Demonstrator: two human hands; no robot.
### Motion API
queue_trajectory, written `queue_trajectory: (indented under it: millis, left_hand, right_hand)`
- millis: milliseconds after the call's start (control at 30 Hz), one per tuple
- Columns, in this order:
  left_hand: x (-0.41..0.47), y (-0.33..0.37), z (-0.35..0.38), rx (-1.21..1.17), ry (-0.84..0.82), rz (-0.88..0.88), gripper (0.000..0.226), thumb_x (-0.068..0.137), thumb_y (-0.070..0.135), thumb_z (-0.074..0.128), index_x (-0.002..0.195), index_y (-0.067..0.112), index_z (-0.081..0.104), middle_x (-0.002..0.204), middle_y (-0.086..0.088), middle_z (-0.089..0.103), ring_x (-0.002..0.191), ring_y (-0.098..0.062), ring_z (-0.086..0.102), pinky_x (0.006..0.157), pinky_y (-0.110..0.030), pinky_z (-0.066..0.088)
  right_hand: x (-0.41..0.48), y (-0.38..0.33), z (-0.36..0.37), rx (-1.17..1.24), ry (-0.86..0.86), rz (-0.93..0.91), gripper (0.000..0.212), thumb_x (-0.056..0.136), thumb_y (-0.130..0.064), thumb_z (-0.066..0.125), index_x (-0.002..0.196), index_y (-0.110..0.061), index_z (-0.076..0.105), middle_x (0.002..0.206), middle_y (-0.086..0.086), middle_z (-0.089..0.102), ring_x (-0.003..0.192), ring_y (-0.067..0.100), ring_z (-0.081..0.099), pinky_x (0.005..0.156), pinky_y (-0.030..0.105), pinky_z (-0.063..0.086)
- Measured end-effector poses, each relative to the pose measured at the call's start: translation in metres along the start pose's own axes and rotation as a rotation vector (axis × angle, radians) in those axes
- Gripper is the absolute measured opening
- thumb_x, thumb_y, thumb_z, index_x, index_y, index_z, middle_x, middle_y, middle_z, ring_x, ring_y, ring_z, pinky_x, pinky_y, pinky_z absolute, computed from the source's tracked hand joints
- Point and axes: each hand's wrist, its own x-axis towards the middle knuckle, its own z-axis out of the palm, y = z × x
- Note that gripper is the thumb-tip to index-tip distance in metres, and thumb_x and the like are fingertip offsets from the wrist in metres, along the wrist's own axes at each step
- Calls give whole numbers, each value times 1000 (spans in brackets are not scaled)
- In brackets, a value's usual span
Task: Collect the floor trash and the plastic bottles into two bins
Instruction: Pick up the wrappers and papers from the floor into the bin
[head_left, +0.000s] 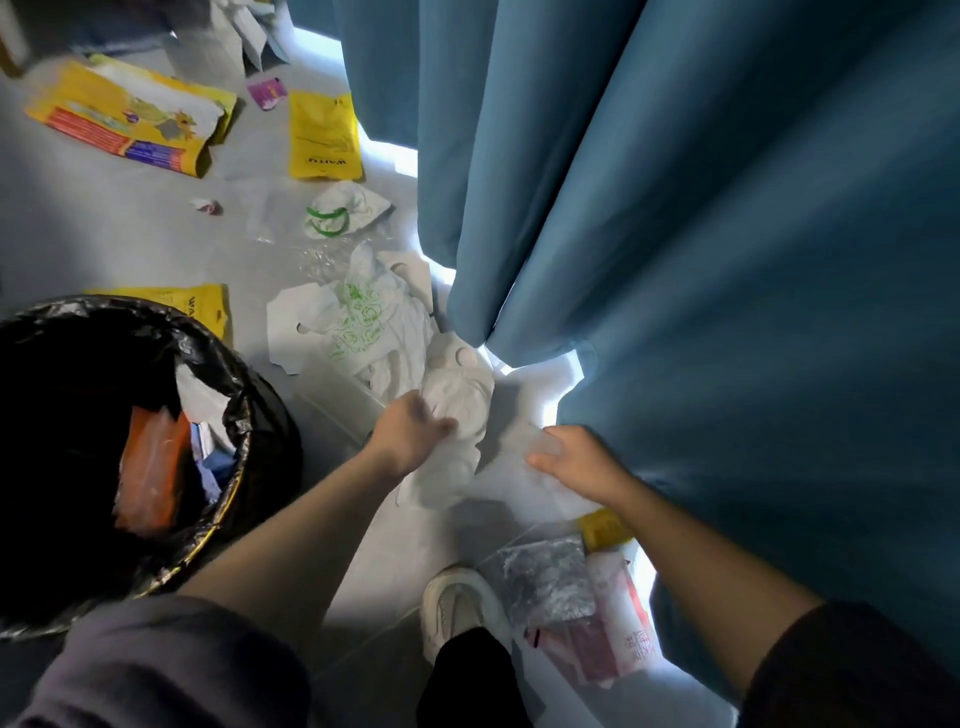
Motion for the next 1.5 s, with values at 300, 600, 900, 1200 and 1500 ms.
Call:
queue_trajectory:
  millis: [300, 600, 900, 1200, 1500]
  left_hand:
    - [-95, 74, -131, -116, 88, 280, 32, 77, 19, 77, 102, 7, 63, 99, -11, 70, 92, -29, 67, 84, -45, 55]
    - [-162, 27, -228, -258, 197, 284, 17, 80, 8, 73, 95, 13, 66, 94, -7, 72, 86, -23, 69, 79, -38, 58]
    - [-154, -46, -275, -217, 529, 106, 39, 64, 34, 72, 99, 19, 65, 96, -5, 70, 94, -27, 66, 88, -47, 54]
    - [-115, -74, -276, 62, 622, -131, 33, 87, 28, 58, 112, 8, 51, 104, -11, 58, 98, -30, 52, 77, -34, 40]
    - [-99, -88, -264, 147, 428, -280, 59, 84, 28, 64, 134, 8, 40, 126, -15, 56, 118, -32, 52, 92, -33, 40]
  right_hand:
    - [-56, -135, -34, 287, 74, -240, 4, 83, -15, 66, 84, -13, 69, 87, 7, 73, 79, 18, 66, 80, 45, 54]
    - [-84, -238, 8, 359, -24, -291, 8, 86, -15, 64, 85, -23, 67, 87, -5, 70, 83, 12, 64, 74, 26, 50]
    - [-66, -319, 95, 370, -83, -165, 28, 91, -17, 43, 115, -13, 57, 110, 10, 64, 101, 27, 61, 91, 42, 52]
    - [-38, -352, 150, 433, -122, 59, 47, 89, -19, 41, 136, -13, 41, 126, 12, 56, 111, 32, 56, 96, 46, 48]
    - [-38, -340, 149, 301, -376, 186, 46, 94, -14, 49, 136, 2, 39, 115, 18, 51, 106, 27, 51, 109, 42, 37]
